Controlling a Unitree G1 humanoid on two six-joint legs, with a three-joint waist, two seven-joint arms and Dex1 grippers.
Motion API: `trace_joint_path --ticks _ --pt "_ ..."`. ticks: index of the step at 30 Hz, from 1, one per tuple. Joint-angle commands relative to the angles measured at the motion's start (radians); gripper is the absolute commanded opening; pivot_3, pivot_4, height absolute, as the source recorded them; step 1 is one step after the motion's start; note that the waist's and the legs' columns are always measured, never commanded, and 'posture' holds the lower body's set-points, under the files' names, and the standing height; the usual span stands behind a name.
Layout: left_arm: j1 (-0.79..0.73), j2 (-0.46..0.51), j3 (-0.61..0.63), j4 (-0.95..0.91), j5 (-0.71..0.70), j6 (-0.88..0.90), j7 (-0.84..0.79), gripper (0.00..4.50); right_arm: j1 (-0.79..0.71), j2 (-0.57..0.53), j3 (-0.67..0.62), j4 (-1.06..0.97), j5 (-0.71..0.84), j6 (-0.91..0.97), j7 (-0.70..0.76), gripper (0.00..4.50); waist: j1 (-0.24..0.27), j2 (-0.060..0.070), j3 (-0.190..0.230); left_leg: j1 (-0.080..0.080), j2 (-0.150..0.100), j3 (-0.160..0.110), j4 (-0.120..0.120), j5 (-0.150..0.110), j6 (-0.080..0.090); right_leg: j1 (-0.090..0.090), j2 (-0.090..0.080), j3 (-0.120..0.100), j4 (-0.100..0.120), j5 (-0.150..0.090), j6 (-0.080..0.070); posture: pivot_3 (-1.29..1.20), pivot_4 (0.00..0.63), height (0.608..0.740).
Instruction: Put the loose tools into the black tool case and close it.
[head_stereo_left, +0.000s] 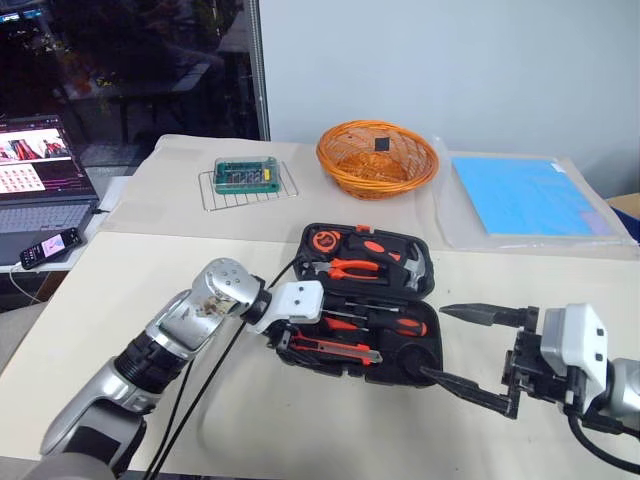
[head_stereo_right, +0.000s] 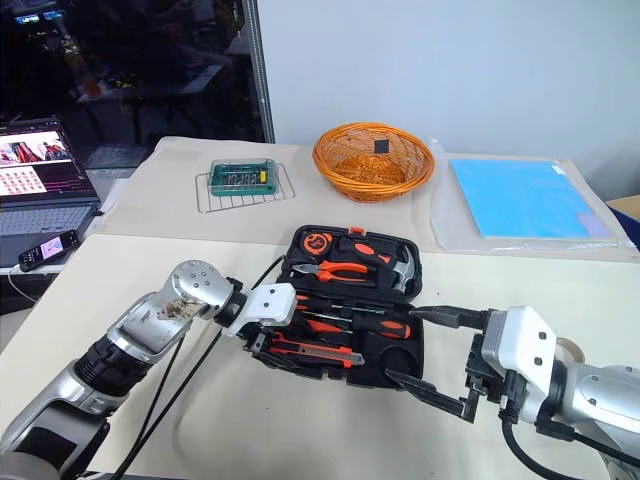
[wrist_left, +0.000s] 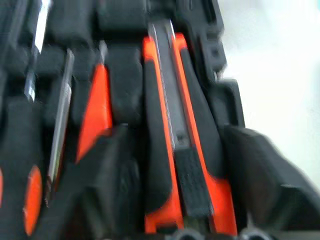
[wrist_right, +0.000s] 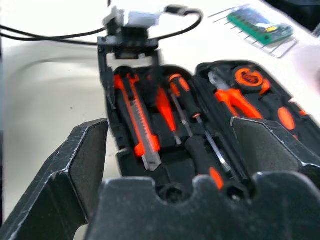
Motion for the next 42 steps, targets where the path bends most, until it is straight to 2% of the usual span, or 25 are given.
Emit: trace_joint_path --ticks 1,3,7,11,12,17,19,22,26,29,32,38,42 --pt "0.025 -0.041 0.187 -0.027 -0.210 0.140 0.034 3.70 0.009 -0.012 -0.065 0.018 0.010 -0.016 0.032 4.50 -0.001 0.000 0.000 0.000 0.000 0.000 0.000 0.000 0.000 0.000 0.000 0.000 0.000 0.000 0.000 0.00 0.150 0.740" --pt "0.070 -0.043 0.208 -0.039 -0.235 0.124 0.034 3.20 0.013 -0.011 -0.076 0.027 0.010 -0.017 0.043 4.50 -0.008 0.000 0.000 0.001 0.000 0.000 0.000 0.000 0.000 0.000 0.000 0.000 0.001 0.000 0.000 0.00 0.150 0.740" --pt "0.167 -0.040 0.198 -0.040 -0.204 0.106 0.102 1.54 0.032 -0.008 -0.112 0.036 0.011 -0.014 0.057 4.50 -0.011 0.001 0.000 0.003 0.000 0.000 0.000 0.000 0.000 0.002 0.000 0.001 0.001 0.000 0.000 0.00 0.150 0.740" --pt "0.254 0.021 0.146 -0.046 -0.127 0.097 0.136 0.19 0.070 -0.005 -0.166 0.034 0.019 -0.004 0.076 4.50 -0.011 0.001 0.000 0.004 0.000 0.000 0.000 0.000 0.000 0.002 0.000 0.001 0.001 0.000 0.000 0.00 0.150 0.740" --pt "0.259 0.028 0.129 -0.045 -0.111 0.098 0.145 0.05 0.078 -0.004 -0.173 0.035 0.018 -0.006 0.081 4.50 -0.010 0.000 -0.001 0.004 0.000 0.000 0.000 0.000 0.000 0.003 -0.001 0.001 0.001 0.000 0.000 0.00 0.150 0.740" --pt "0.210 0.006 -0.039 0.017 0.024 0.051 0.168 0.05 0.102 -0.007 -0.208 0.024 0.031 0.006 0.086 4.50 -0.002 0.005 -0.004 0.012 0.000 0.000 -0.001 -0.001 -0.001 0.010 -0.003 0.001 0.000 0.000 0.000 0.00 0.150 0.740" --pt "0.172 -0.029 -0.093 0.061 0.069 0.020 0.178 0.05 0.115 -0.010 -0.228 0.011 0.037 0.014 0.088 4.50 0.001 0.007 -0.005 0.016 0.000 0.000 -0.002 -0.004 -0.008 0.014 -0.004 0.001 -0.001 0.000 0.000 0.00 0.150 0.740" --pt "0.160 -0.078 -0.144 0.115 0.120 -0.063 0.196 0.05 0.150 -0.001 -0.266 -0.015 0.046 0.026 0.090 4.50 -0.001 0.010 -0.010 0.017 0.000 -0.001 -0.002 -0.005 -0.008 0.015 -0.004 0.001 -0.001 0.000 0.001 0.00 0.150 0.740" --pt "0.197 -0.178 -0.063 0.161 0.055 -0.193 0.238 0.05 0.209 0.029 -0.299 -0.074 0.062 0.044 0.051 4.50 0.007 0.016 -0.018 0.017 0.000 -0.001 -0.003 -0.003 -0.005 0.016 -0.005 0.001 -0.002 -0.001 0.001 0.00 0.150 0.740" --pt "0.175 -0.246 0.083 0.133 -0.086 -0.144 0.252 0.05 0.234 0.049 -0.312 -0.091 0.067 0.045 0.043 4.50 0.013 0.017 -0.019 0.016 0.000 -0.001 -0.003 -0.004 -0.005 0.015 -0.007 0.000 -0.002 -0.001 0.002 0.00 0.150 0.740" --pt "0.129 -0.211 0.180 0.099 -0.176 -0.029 0.233 0.05 0.248 0.065 -0.320 -0.094 0.073 0.034 0.043 4.50 0.007 0.011 -0.016 0.012 0.000 -0.002 -0.002 -0.004 -0.006 0.013 -0.007 -0.001 -0.002 -0.001 0.002 0.00 0.150 0.740" --pt "0.144 -0.107 0.202 -0.001 -0.237 0.045 0.162 0.05 0.241 0.080 -0.300 -0.054 0.047 0.012 0.055 4.50 -0.010 0.010 -0.015 0.011 0.000 -0.001 -0.003 -0.002 0.002 0.011 -0.004 0.000 -0.002 -0.003 0.002 0.00 0.150 0.740" --pt "0.174 -0.096 0.241 -0.045 -0.298 0.056 0.152 0.05 0.196 0.079 -0.263 -0.001 -0.001 0.096 -0.079 4.50 -0.011 0.010 -0.015 0.010 0.000 -0.001 -0.003 -0.004 0.002 0.009 -0.005 0.000 -0.002 -0.005 0.001 0.00 0.150 0.740"
